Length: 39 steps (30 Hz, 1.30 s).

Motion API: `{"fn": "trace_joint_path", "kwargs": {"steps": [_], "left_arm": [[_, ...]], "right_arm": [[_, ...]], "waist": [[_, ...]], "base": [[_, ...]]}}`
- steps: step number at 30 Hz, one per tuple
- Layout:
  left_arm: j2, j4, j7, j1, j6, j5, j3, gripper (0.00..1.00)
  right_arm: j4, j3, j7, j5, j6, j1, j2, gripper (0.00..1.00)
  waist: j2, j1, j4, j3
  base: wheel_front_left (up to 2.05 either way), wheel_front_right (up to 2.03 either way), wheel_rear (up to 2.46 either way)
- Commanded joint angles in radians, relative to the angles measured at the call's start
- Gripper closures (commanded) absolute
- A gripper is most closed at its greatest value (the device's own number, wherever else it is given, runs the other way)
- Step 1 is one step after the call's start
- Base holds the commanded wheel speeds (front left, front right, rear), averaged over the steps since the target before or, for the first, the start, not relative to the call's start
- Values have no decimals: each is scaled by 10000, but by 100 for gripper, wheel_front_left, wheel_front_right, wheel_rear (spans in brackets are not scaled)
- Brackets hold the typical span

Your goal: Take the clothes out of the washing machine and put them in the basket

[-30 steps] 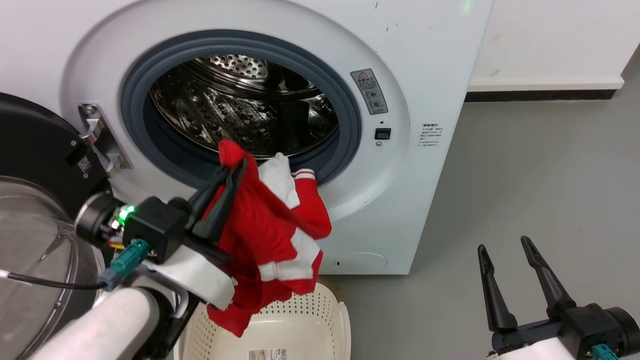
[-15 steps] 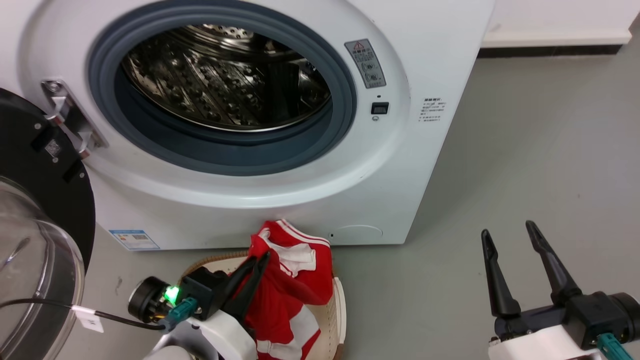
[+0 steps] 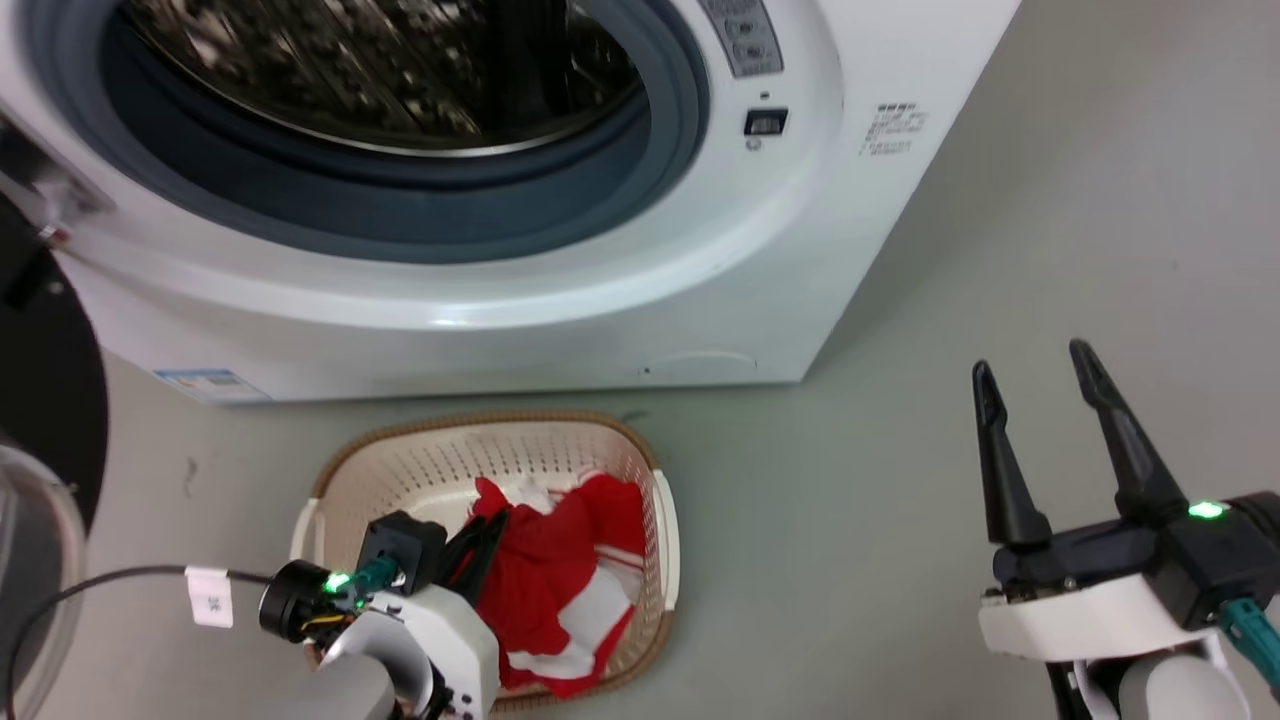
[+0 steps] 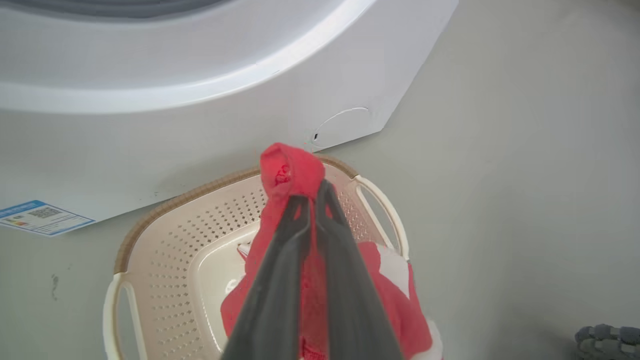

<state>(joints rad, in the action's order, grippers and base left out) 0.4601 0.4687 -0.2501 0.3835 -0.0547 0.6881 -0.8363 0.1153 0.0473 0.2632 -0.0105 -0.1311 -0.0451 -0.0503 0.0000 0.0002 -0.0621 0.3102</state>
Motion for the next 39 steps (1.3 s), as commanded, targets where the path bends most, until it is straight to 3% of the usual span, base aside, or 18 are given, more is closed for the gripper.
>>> {"fn": "trace_joint_path", "kwargs": {"steps": [1, 9, 16, 23, 34, 35, 36, 39], "left_arm": [[-193, 380, -87, 311, 158, 7, 45, 100], [-1416, 3582, -152, 1716, 1150, -17, 154, 100], [-2147, 6004, -162, 3010, 1602, -85, 94, 100], [-2397, 7578, 10, 4103, 1723, -288, -196, 100], [-2245, 8123, 661, 4958, 1274, -605, -560, 100], [-2222, 8136, 603, 4993, 1155, -630, -572, 82], [-2206, 8147, 536, 5004, 1091, -641, -577, 0], [-2267, 8164, 588, 4811, 1131, -614, -629, 0]], "right_arm": [[53, -11, 24, -83, 7, -217, 4, 0], [314, -155, 24, -95, 7, -1052, 5, 0], [652, -320, 24, -59, 7, -1654, 5, 0], [992, -508, 24, 23, 7, -2081, 4, 0], [1110, -486, 24, 95, 7, -2351, 5, 0], [1080, -472, 24, 112, 7, -2346, 5, 0], [1049, -457, 24, 126, 7, -2332, 5, 0], [901, -414, 24, 151, 7, -2226, 5, 0]], "waist": [[0, -2, -224, 772], [0, -2, -404, 2538], [0, -2, -443, 3997], [0, -2, -509, 5260], [0, -2, -633, 6084], [0, -2, -651, 6047], [0, -2, -666, 5990], [0, -2, -667, 5708]], "base": [[0, 0, 0], [0, 0, 0], [0, 0, 0], [0, 0, 0], [0, 0, 0], [0, 0, 0], [0, 0, 0], [0, 0, 0]]}}
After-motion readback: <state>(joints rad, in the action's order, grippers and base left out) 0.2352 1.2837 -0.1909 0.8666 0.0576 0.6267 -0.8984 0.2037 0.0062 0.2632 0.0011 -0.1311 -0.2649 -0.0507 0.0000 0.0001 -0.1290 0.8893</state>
